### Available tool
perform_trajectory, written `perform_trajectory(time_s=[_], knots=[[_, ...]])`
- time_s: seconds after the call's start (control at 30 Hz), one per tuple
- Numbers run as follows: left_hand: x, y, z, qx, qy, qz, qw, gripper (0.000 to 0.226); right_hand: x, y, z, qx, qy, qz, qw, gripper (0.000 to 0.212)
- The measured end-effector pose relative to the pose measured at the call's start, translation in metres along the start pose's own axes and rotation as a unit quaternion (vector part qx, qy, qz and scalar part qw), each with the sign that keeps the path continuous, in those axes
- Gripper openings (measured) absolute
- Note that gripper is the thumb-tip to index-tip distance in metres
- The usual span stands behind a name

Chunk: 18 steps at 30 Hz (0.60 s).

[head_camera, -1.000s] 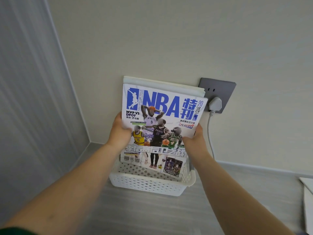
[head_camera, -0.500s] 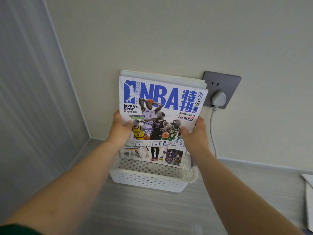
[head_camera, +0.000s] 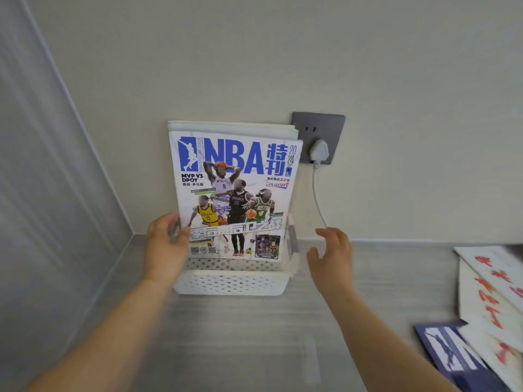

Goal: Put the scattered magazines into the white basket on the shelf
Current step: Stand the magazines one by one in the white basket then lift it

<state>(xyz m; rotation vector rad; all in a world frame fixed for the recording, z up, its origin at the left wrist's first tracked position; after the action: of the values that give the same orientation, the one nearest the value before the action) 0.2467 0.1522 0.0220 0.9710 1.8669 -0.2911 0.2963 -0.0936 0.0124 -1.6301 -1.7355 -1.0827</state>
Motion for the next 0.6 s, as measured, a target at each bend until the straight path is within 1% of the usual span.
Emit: perform_trajectory(time_s=[0.07, 0.1, 0.17, 0.23, 0.3, 0.37, 0.47, 0.53, 0.6], knots=[[-0.007, -0.030, -0.004, 0.016, -0.002, 0.016, 1.000, 0.023, -0.017, -0.027, -0.021, -0.011, -0.004, 0.015, 1.000, 0.035], [-0.014, -0.048, -0.003, 0.041, -0.008, 0.020, 0.999, 0.021, -0.025, -0.039, -0.031, -0.012, -0.006, 0.021, 1.000, 0.033], [-0.030, -0.088, 0.005, 0.116, -0.021, 0.034, 0.992, 0.014, -0.040, -0.060, -0.054, -0.008, -0.016, 0.032, 0.999, 0.031], [-0.046, -0.131, 0.019, 0.191, -0.022, 0.057, 0.980, 0.023, -0.057, -0.078, -0.081, -0.011, -0.043, 0.047, 0.998, 0.030], [-0.056, -0.170, 0.035, 0.245, -0.025, 0.070, 0.967, 0.033, -0.077, -0.095, -0.112, -0.016, -0.094, 0.067, 0.993, 0.031], [-0.062, -0.205, 0.051, 0.297, -0.031, 0.072, 0.952, 0.035, -0.101, -0.112, -0.148, -0.030, -0.143, 0.090, 0.985, 0.033], [-0.069, -0.251, 0.072, 0.373, -0.011, 0.098, 0.923, 0.038, -0.142, -0.140, -0.207, -0.063, -0.203, 0.154, 0.965, 0.035], [-0.076, -0.278, 0.085, 0.414, -0.003, 0.099, 0.905, 0.038, -0.168, -0.161, -0.242, -0.093, -0.234, 0.203, 0.946, 0.038], [-0.084, -0.303, 0.097, 0.442, -0.008, 0.095, 0.892, 0.034, -0.195, -0.186, -0.270, -0.102, -0.276, 0.254, 0.921, 0.046]])
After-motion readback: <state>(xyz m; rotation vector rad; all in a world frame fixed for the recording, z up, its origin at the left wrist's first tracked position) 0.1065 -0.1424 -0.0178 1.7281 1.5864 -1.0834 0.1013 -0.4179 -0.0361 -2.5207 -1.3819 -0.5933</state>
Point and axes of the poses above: each hand's wrist, its own y-axis towards the middle knuckle, its own z-axis out of the palm, x = y × z, the point moved 1 cm from there along y, towards the middle knuckle, and after that the axes turned 6 degrees about y, right-handed, at the moved point
